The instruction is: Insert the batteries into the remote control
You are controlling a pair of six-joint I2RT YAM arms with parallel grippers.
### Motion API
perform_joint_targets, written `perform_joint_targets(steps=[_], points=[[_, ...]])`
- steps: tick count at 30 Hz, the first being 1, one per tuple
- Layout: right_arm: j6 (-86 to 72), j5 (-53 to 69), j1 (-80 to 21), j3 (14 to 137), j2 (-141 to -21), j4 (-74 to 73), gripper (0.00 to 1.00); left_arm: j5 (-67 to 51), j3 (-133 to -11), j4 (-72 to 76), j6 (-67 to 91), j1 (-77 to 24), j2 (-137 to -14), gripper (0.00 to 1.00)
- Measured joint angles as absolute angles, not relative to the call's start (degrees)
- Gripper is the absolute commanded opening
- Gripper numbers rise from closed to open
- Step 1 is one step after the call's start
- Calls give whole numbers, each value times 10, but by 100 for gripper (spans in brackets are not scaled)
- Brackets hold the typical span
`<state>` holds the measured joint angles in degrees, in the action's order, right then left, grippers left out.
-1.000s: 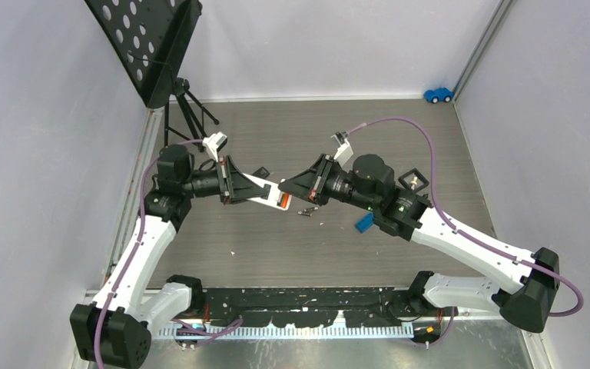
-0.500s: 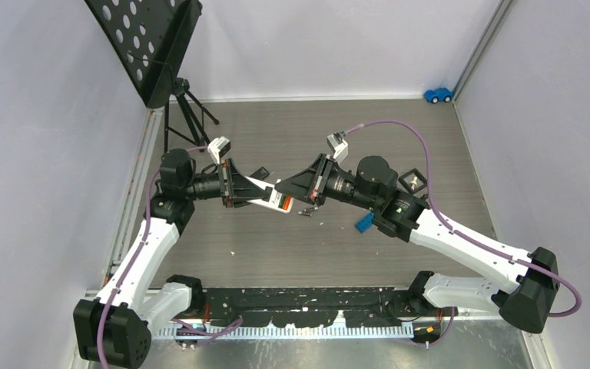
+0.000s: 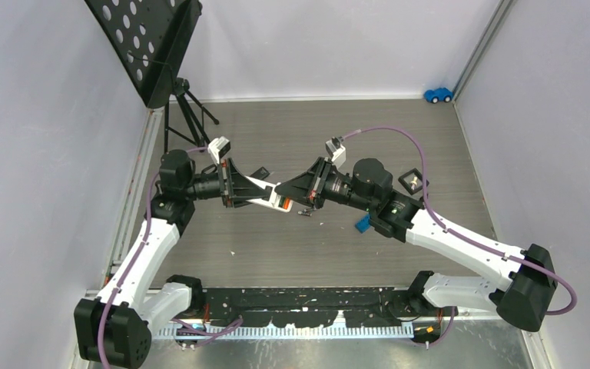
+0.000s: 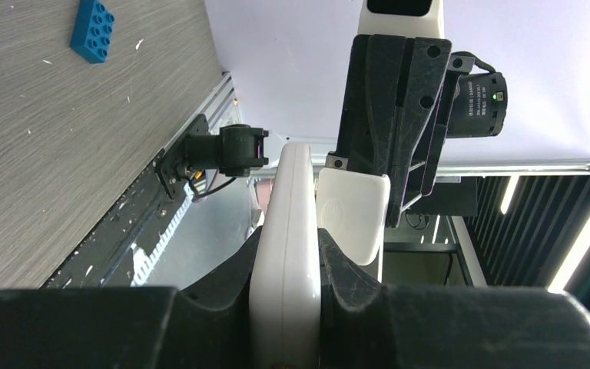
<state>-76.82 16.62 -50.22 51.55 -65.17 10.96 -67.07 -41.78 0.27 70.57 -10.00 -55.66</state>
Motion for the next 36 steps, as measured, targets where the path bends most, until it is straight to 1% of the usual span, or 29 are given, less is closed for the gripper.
perform_joint_targets(steps=[18,36], points=[[-797,172,-486,494,-659,159,0,-671,-401,43,748,-100,-556,0],[-812,188,-477,466,-652,197,11,-665,-396,51,783,-100,-552,0]])
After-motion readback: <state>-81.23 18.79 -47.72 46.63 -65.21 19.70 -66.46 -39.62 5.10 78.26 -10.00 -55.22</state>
